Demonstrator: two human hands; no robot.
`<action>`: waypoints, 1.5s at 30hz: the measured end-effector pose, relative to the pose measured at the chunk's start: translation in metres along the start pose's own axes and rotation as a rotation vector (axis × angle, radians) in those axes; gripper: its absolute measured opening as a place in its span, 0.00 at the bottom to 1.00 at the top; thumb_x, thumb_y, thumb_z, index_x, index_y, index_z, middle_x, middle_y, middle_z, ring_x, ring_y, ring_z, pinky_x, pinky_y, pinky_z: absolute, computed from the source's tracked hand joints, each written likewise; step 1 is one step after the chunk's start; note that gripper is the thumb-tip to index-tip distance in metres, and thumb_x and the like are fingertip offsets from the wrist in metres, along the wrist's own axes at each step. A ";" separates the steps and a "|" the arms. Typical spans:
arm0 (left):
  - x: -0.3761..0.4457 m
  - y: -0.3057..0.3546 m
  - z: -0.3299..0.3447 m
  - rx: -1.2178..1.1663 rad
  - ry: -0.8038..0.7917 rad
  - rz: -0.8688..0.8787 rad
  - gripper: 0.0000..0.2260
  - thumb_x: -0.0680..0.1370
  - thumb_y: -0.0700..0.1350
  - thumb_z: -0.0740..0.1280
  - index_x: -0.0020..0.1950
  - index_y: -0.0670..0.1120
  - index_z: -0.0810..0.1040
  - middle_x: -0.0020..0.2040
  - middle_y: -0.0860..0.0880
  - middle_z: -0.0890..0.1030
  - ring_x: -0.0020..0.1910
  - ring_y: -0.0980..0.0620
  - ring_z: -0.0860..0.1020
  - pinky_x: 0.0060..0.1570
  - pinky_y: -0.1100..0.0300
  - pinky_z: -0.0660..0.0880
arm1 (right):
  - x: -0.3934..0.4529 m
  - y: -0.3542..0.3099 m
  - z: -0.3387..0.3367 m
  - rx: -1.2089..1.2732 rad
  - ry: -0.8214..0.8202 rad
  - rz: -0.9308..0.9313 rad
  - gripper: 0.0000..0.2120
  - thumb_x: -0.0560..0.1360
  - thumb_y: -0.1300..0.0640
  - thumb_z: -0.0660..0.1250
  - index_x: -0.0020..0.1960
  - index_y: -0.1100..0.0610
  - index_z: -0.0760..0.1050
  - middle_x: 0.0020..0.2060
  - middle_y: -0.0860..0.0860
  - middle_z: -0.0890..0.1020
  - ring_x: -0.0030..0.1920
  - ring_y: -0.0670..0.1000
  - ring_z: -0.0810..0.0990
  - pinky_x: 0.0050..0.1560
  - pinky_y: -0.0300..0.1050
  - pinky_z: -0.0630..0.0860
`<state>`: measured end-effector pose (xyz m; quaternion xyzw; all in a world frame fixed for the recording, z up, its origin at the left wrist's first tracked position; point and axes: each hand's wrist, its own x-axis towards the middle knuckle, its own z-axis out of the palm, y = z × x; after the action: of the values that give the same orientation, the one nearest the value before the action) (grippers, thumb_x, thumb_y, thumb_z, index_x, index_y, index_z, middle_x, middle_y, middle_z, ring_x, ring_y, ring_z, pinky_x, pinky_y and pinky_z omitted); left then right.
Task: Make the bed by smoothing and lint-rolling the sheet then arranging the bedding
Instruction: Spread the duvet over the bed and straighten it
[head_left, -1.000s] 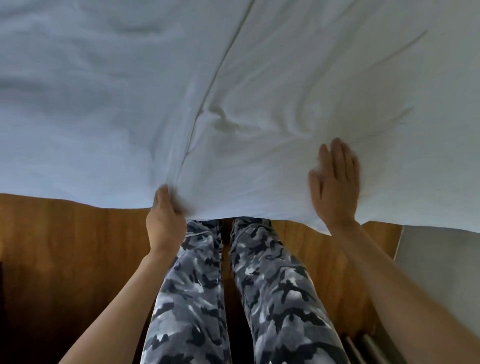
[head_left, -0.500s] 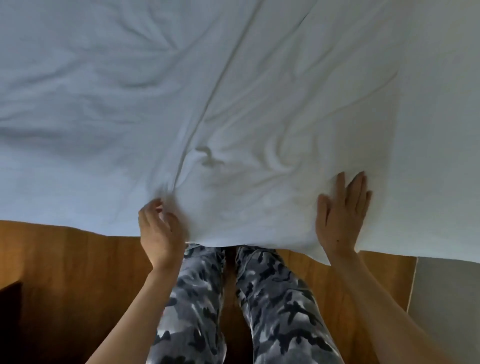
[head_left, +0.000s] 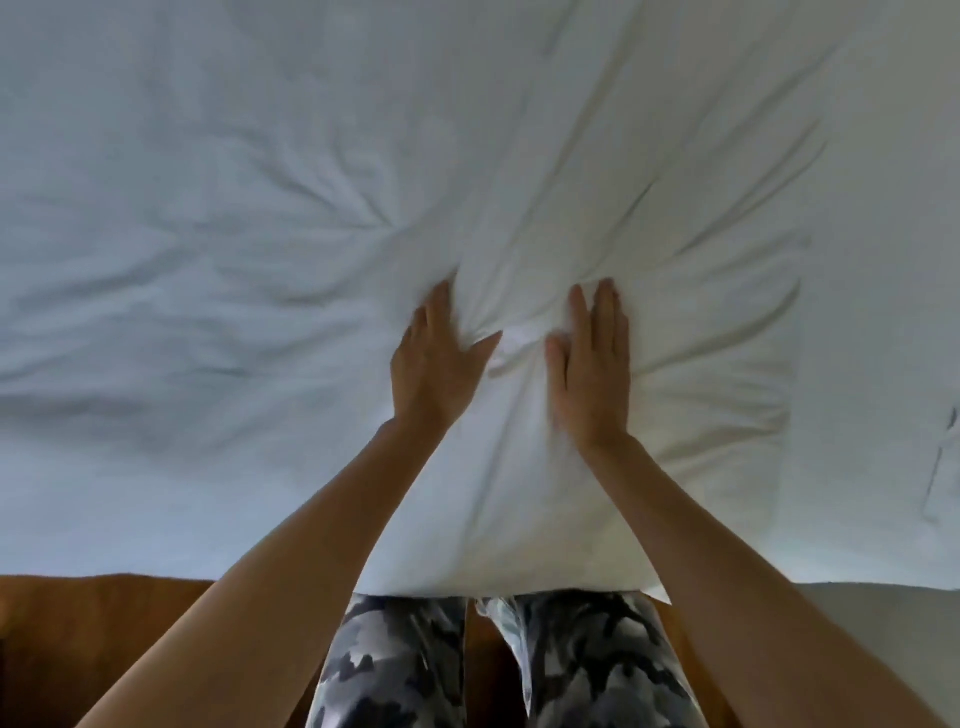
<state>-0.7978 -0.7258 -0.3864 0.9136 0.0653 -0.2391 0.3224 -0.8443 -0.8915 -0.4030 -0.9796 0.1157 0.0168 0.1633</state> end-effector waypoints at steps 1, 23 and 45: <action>0.008 0.004 -0.004 -0.025 -0.030 0.014 0.36 0.76 0.61 0.66 0.77 0.46 0.56 0.73 0.46 0.68 0.69 0.44 0.69 0.64 0.52 0.67 | 0.009 -0.007 0.001 0.030 0.033 0.037 0.24 0.81 0.52 0.54 0.72 0.64 0.65 0.72 0.67 0.64 0.73 0.63 0.63 0.72 0.57 0.61; 0.189 0.151 0.011 -0.153 0.018 -0.016 0.12 0.83 0.49 0.54 0.57 0.43 0.70 0.47 0.44 0.78 0.48 0.41 0.78 0.44 0.52 0.71 | 0.336 -0.022 -0.033 -0.167 -0.379 0.360 0.47 0.77 0.47 0.66 0.77 0.63 0.36 0.67 0.61 0.72 0.66 0.59 0.72 0.63 0.48 0.68; 0.185 0.028 -0.056 -0.161 0.293 -0.165 0.15 0.80 0.54 0.59 0.48 0.44 0.76 0.38 0.50 0.79 0.43 0.44 0.76 0.41 0.55 0.68 | 0.157 -0.082 0.034 -0.022 -0.114 -0.301 0.25 0.81 0.50 0.52 0.75 0.58 0.64 0.74 0.60 0.63 0.76 0.58 0.60 0.75 0.54 0.55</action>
<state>-0.6055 -0.7193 -0.4215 0.9013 0.2052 -0.1232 0.3610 -0.6720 -0.8399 -0.4207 -0.9851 -0.0422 0.0488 0.1596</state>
